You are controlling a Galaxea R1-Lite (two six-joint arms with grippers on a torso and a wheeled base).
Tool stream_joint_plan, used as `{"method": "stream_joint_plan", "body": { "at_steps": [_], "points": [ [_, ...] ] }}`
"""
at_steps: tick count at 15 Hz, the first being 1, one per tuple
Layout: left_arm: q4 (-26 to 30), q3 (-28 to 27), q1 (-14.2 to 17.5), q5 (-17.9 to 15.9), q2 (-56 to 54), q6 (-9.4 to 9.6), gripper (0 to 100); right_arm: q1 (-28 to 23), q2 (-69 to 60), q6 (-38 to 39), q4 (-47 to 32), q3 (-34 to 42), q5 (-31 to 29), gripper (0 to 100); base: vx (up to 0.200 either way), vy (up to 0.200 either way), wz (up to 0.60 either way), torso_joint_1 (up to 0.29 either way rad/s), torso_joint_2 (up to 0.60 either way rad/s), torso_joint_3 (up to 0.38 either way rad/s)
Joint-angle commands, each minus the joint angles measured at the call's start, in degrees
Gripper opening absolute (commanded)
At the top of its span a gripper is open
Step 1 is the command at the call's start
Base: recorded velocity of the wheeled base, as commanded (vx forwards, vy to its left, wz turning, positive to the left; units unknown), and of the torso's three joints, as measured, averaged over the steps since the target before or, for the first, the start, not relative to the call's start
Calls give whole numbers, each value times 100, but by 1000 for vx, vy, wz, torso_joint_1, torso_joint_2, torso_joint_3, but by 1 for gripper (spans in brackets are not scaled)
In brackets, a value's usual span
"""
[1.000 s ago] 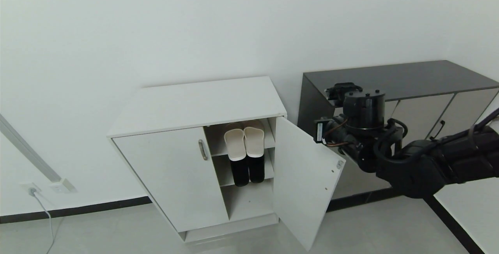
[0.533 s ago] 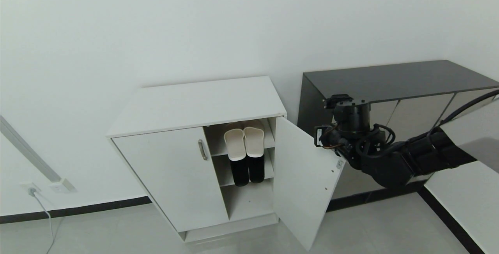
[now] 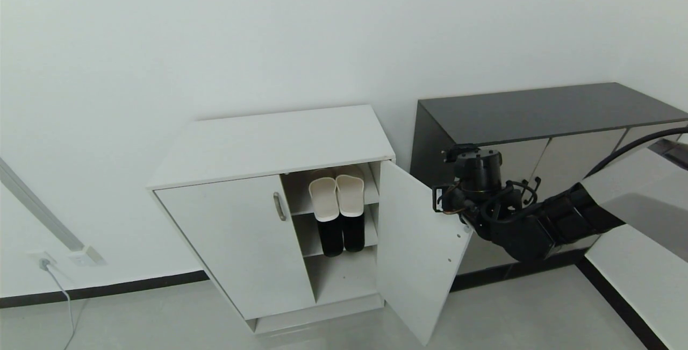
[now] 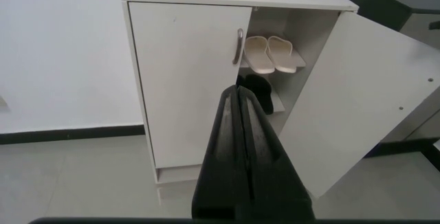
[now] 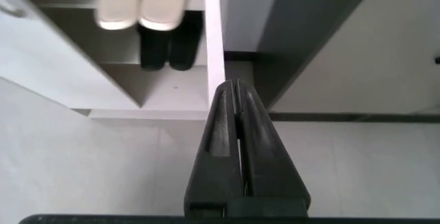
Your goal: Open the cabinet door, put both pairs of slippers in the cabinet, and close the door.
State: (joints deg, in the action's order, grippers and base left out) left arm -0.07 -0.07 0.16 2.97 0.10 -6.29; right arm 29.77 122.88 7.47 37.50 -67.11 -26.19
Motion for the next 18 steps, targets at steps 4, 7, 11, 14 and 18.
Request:
{"method": "stream_joint_plan", "body": {
  "at_steps": [4,7,11,14,18],
  "points": [
    [-1,-1,2,1,-1,-4,0,3,78,0,3,22,-1,0,0,0,0,0,0,0],
    [-1,7,2,1,-1,-4,0,3,113,0,3,58,-1,0,0,0,0,0,0,0],
    [-1,7,2,1,-1,-4,0,29,131,114,-6,93,-1,0,0,0,0,0,0,0],
    [-1,-1,2,1,-1,-4,0,152,113,123,3,137,-9,0,0,0,0,0,0,0],
    [-1,-1,2,-7,-1,-4,0,635,-159,149,21,418,-45,0,0,0,0,0,0,0]
  ]
}}
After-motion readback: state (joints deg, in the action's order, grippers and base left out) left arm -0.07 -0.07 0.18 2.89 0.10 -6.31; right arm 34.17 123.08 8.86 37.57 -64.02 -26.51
